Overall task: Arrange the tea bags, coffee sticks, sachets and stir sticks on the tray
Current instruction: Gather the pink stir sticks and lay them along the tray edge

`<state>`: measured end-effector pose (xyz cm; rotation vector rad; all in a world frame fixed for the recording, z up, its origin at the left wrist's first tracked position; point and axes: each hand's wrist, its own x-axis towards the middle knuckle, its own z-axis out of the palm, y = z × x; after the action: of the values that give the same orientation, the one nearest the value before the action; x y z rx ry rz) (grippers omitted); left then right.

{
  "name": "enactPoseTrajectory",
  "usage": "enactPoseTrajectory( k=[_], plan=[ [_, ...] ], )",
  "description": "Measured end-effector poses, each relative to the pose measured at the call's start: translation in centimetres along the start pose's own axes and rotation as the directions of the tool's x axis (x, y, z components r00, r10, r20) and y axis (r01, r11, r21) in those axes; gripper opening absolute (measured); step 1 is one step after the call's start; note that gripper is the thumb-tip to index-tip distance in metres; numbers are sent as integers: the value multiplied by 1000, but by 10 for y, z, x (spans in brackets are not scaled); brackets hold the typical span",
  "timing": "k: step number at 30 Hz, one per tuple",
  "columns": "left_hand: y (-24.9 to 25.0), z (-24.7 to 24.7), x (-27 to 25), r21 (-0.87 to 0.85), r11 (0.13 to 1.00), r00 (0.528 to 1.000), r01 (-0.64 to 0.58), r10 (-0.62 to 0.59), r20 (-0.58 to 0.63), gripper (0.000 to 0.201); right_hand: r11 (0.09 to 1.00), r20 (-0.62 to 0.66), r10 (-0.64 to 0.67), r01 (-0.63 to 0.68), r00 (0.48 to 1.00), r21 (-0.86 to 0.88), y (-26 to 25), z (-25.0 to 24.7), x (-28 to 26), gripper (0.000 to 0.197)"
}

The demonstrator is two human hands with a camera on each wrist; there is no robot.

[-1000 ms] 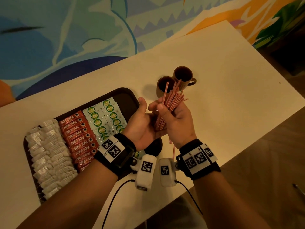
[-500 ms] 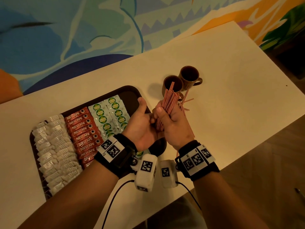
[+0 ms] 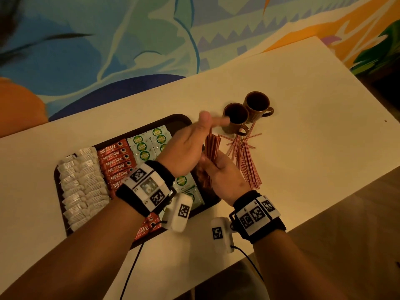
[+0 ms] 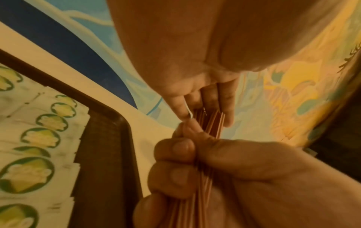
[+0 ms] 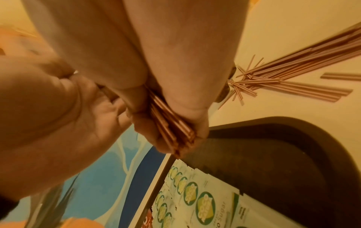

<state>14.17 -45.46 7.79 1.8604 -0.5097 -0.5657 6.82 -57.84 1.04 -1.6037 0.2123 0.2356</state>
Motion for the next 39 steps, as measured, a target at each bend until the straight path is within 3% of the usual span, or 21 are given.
enactPoseTrajectory(
  k=[2,8,11,14,19,31,35,39],
  plan=[
    [-5,4,-8,74,997,999,33,-34,17,66,999,30,19,-20,999,38,-1,0,-1,19],
    [-22,0,-13,97,995,994,-6,17,-107,28,997,97,66,-69,993,23,0,1,4,13],
    [-36,-5,-13,115,993,983,42,-20,-182,40,995,127,98,-99,987,8,-1,8,10,14],
    [-47,-15,-14,153,967,962,206,-172,-210,53,989,180,137,-124,974,-82,0,16,16,16],
    [-56,-24,-15,171,956,942,239,-185,-278,21,977,224,170,-133,960,-168,-5,25,22,16],
    [-73,-29,2,84,941,893,328,-280,-354,17,854,153,147,-47,977,-519,-8,22,42,10],
    [-80,-37,0,21,935,851,355,-314,-420,34,814,42,167,-114,985,-570,-7,24,63,17],
    [-95,-50,-4,-11,917,806,398,-356,-473,28,730,-93,210,-220,973,-647,-9,28,89,25]
  ],
)
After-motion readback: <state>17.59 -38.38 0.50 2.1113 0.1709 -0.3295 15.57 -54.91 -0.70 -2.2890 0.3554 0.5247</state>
